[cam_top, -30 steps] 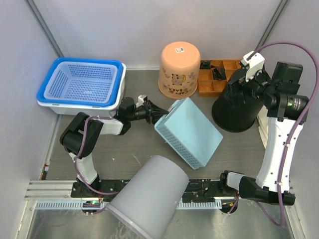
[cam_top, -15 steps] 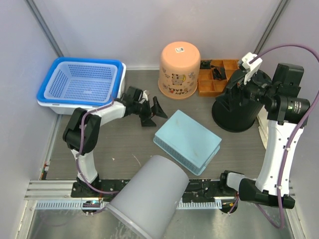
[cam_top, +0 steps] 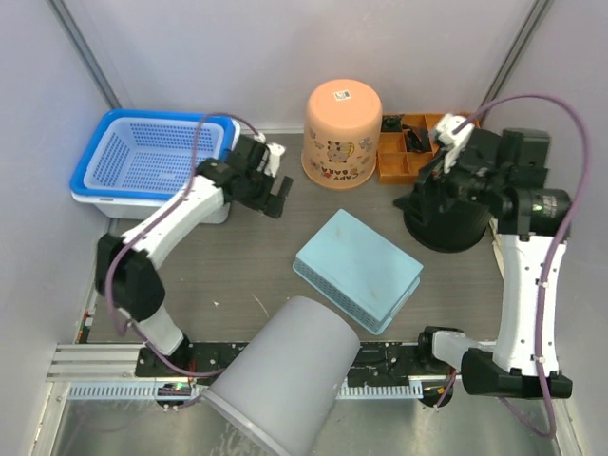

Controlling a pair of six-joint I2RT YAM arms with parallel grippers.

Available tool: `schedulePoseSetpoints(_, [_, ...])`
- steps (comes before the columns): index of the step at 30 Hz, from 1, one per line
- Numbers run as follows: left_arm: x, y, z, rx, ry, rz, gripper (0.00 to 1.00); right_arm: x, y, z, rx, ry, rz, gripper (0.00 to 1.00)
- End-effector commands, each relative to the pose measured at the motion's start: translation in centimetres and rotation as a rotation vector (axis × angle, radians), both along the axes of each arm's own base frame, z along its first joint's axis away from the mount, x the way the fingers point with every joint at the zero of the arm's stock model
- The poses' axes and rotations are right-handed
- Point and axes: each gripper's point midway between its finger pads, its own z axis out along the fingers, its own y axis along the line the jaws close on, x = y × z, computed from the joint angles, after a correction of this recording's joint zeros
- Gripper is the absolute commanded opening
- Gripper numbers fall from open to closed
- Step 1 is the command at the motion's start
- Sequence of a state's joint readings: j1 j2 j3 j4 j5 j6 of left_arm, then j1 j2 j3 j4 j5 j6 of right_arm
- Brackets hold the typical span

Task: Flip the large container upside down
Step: Turn the container upside down at the center of the board, then move the container to the corner of the board.

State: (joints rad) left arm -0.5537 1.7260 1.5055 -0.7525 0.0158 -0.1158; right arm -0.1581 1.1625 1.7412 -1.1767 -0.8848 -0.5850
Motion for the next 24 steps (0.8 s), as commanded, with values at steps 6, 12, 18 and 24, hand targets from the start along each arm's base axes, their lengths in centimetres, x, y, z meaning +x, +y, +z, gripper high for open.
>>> schedulePoseSetpoints(6, [-4.9,12.9,19.1,0.002,-0.268,-0.166,0.98,4.4,7.7,-7.0,-0.113,0.072,0.041,1.00])
schedulePoseSetpoints(12, [-13.5,16.8,14.7,0.027,-0.126,-0.178,0.99,5.8,16.4,-10.4,-0.313,0.004,0.158,1.00])
schedulePoseSetpoints(18, [-17.6,17.2,9.5,0.024,-0.059,-0.168,0.98,10.2,22.1,-12.2,-0.300,-0.088,0.060,1.00])
schedulePoseSetpoints(24, [-18.2,16.0,8.9,-0.064,-0.077,-0.150,0.98,12.1,23.7,-17.6,-0.348,-0.026,-0.054,1.00])
